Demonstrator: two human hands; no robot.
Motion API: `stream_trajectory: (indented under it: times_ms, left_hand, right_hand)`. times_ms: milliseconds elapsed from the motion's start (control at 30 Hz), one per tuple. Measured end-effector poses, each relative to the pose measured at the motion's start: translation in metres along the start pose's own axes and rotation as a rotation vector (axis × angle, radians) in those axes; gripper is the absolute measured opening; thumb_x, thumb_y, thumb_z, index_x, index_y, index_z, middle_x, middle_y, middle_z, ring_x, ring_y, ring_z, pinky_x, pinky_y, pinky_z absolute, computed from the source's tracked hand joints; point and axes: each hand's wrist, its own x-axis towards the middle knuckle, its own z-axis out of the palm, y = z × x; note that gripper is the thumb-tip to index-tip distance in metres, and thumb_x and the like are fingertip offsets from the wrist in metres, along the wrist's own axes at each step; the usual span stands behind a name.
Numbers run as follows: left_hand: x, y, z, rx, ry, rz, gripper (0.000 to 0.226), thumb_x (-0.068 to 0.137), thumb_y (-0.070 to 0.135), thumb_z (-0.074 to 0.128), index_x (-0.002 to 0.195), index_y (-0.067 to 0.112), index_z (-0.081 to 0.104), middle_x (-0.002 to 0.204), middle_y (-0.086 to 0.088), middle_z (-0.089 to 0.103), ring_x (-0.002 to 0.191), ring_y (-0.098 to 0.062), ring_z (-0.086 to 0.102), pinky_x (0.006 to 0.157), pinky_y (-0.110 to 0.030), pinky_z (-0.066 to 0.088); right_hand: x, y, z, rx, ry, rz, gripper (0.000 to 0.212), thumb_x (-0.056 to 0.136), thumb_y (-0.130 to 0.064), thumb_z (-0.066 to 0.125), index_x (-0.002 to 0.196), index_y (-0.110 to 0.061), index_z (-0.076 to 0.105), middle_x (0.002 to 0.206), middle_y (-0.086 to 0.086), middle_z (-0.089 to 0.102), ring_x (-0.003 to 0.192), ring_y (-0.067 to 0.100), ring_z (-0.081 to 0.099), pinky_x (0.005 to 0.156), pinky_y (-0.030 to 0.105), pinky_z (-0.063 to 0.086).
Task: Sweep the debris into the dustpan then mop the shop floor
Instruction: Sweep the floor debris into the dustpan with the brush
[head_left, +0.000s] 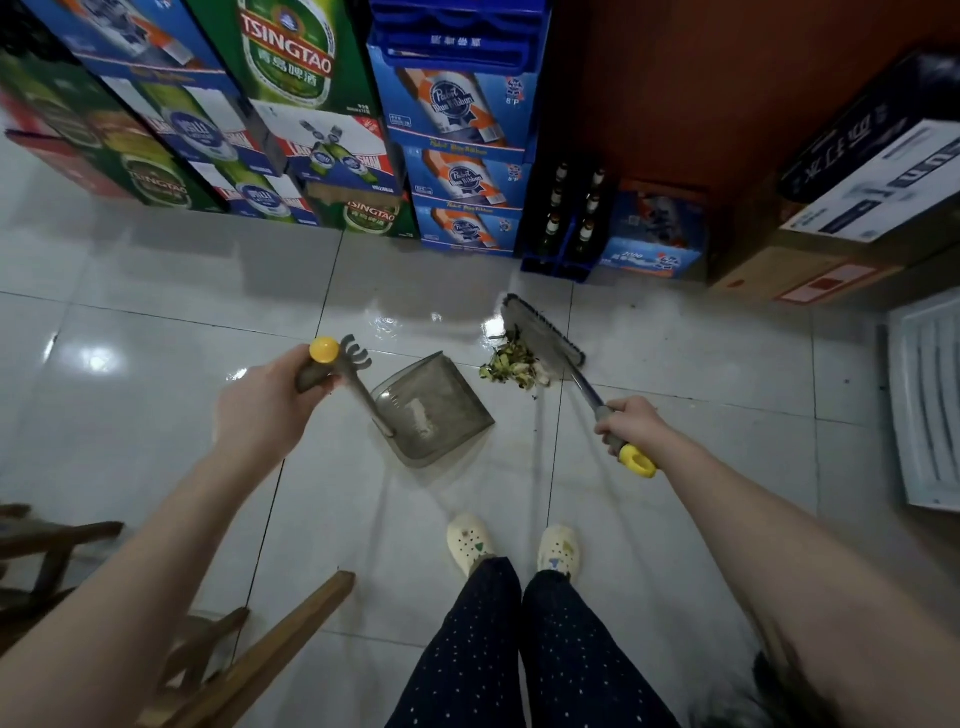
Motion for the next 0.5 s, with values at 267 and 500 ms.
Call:
stream_trajectory:
  times_ms: [267, 500]
  left_hand:
    - [0.026, 0.005, -0.001, 0.007, 0.025, 0.029, 0.021, 0.089, 0.040, 0.058, 0.102, 0.023, 0.059, 0.080, -0.012, 0.064, 0.078, -0.038, 0.058, 0.059, -0.034, 0.035]
    - [0.033, 0.004, 0.005, 0.040, 0.025, 0.058, 0.021, 0.090, 0.045, 0.054, 0.101, 0.029, 0.057, 0.077, -0.007, 0.064, 0.076, -0.036, 0.058, 0.059, -0.035, 0.042]
  right_hand:
    - [0.016, -0.007, 0.004, 0.031, 0.014, 0.005, 0.009, 0.084, 0.007, 0.053, 0.092, 0.002, 0.055, 0.057, 0.012, 0.047, 0.040, 0.020, 0.043, 0.043, 0.023, 0.039]
    - [0.021, -0.005, 0.027, 0.013, 0.005, 0.011, 0.004, 0.081, 0.006, 0.053, 0.082, 0.001, 0.054, 0.052, 0.011, 0.047, 0.035, 0.019, 0.042, 0.050, 0.027, 0.039]
